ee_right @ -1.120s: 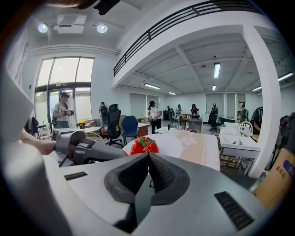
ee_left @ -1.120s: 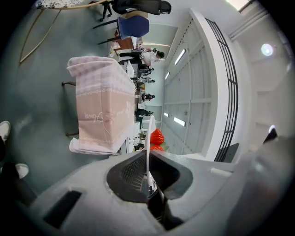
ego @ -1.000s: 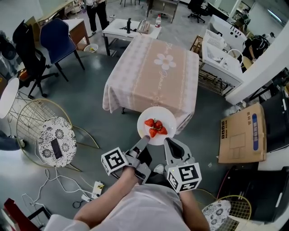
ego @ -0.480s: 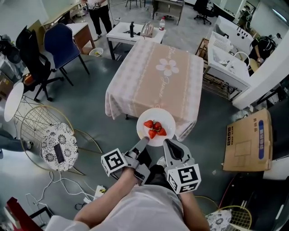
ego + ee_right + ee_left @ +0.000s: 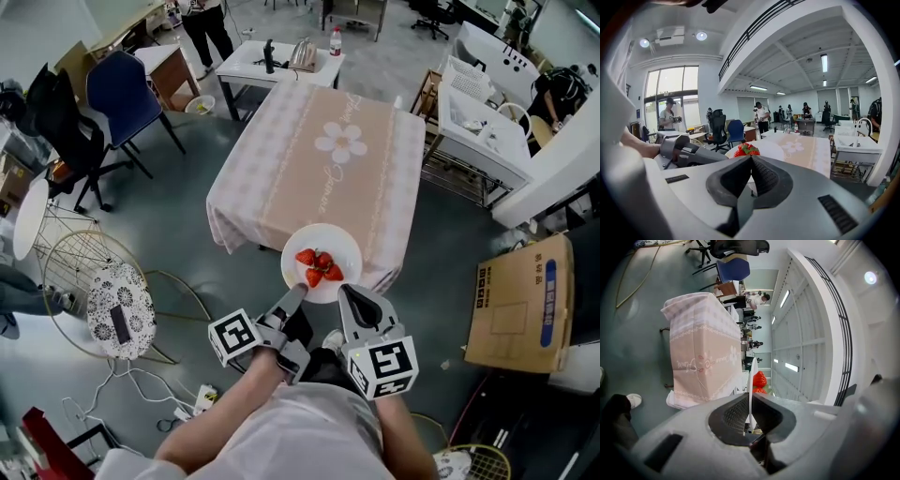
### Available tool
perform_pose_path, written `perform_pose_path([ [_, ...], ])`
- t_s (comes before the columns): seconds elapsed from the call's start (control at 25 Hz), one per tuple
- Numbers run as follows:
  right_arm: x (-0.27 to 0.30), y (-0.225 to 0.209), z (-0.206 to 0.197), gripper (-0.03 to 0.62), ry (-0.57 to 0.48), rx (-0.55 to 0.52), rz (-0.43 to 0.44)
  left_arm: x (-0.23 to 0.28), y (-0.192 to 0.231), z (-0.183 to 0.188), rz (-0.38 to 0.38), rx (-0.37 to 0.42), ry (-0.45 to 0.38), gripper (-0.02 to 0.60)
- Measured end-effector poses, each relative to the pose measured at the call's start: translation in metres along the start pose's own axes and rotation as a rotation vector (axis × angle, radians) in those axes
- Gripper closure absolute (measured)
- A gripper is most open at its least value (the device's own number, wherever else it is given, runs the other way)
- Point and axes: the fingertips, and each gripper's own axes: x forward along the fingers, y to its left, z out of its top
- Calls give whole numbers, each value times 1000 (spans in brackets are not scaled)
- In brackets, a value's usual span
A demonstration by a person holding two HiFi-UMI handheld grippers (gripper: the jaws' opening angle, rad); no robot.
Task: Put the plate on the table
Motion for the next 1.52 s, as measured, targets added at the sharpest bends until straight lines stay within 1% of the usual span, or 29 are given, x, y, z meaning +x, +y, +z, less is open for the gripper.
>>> perform_pose_path([
  [0.32,9,-51,4,589,3,32,7,46,-4,-7,30,24,-17,565],
  [0.56,9,-84,9,589,-14,40,20,77,-16,-14,27,45,-25,565],
  [0.84,8,-107,13,589,-27,64,12,101,-18,-20,47,61,-13,565],
  [0.96,9,-115,10,589,-20,73,-3,111,-15,-23,52,71,15,565],
  [1.04,12,-119,7,589,-11,79,-17,117,-11,-22,59,64,31,565],
  [1.2,30,-120,4,589,4,85,-35,123,-2,-5,71,54,52,565],
  [1.36,61,-113,11,589,14,84,-53,131,2,26,66,40,64,565],
  [1.52,92,-111,25,589,28,83,-86,145,1,58,59,28,98,565],
])
